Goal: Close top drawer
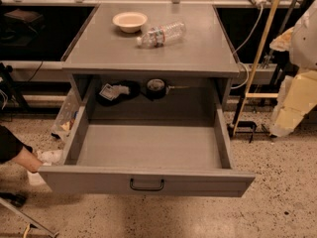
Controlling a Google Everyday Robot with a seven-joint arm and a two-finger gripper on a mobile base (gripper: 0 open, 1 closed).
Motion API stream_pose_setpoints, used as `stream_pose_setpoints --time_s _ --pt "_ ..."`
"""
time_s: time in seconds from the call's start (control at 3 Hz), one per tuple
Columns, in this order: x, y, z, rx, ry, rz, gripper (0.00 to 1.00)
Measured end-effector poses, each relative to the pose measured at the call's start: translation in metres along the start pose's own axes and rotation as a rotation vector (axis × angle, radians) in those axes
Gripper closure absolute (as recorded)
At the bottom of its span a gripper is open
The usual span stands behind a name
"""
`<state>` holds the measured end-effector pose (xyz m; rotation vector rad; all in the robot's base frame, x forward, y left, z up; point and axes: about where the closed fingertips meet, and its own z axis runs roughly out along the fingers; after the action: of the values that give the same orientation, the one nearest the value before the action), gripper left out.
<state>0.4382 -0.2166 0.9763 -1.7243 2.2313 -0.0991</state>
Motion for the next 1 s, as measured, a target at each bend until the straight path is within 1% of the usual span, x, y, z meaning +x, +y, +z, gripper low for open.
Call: stream_pose_setpoints --time_s 0.33,0.67,1.0 --pt "-0.003 0.003 0.007 0.005 0.0 -0.011 0.0" --pt "-0.008 0.028 0.032 -0.001 -0.033 -0.067 0.0" --pt "0.0 0.071 0.084 -0.06 -0.071 -0.115 0.0"
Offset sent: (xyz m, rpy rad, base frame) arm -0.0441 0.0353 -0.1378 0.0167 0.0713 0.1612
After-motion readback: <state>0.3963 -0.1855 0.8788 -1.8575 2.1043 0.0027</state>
